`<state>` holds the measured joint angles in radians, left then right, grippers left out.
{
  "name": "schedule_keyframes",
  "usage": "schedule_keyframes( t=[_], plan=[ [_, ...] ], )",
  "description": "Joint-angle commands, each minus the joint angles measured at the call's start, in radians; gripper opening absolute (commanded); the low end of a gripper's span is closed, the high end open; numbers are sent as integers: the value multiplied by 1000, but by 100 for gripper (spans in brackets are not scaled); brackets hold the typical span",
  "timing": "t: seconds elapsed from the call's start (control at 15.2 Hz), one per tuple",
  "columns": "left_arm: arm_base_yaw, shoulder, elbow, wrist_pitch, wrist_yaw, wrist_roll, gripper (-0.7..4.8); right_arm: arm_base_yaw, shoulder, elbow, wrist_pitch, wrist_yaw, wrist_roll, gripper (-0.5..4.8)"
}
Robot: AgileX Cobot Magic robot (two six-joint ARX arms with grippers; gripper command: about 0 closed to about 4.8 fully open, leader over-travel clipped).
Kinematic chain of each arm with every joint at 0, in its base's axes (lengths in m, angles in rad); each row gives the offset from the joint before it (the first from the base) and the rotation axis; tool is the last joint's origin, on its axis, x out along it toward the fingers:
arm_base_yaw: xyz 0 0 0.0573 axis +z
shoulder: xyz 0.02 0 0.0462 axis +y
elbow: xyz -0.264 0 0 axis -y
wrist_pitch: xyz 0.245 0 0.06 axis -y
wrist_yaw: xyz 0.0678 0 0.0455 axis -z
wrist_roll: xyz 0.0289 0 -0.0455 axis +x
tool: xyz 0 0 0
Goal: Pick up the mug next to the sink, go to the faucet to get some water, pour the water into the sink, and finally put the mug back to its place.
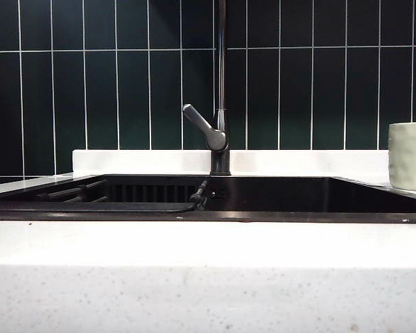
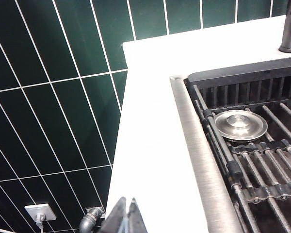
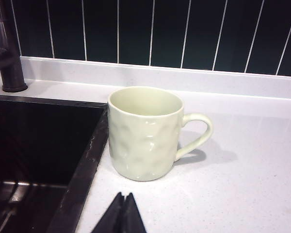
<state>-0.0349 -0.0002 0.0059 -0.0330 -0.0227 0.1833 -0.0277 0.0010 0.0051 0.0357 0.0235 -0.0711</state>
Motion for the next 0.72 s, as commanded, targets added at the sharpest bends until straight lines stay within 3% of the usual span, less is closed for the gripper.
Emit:
schedule_keyframes(
  t=[0.07, 0.39, 0.59, 0.72],
  plan=[
    [1, 1, 1, 20, 4, -1, -5, 0, -1, -4, 18, 0, 3, -1],
    [1, 1, 1, 5, 4, -2, -5, 0, -1, -4, 14, -1, 3, -1],
    [1, 1, 1, 5, 4, -166, -5, 0, -1, -4, 29, 5, 3, -1],
    [1, 1, 4, 14, 7, -185, -5, 0, -1, -4, 51, 11, 19, -1]
  ],
)
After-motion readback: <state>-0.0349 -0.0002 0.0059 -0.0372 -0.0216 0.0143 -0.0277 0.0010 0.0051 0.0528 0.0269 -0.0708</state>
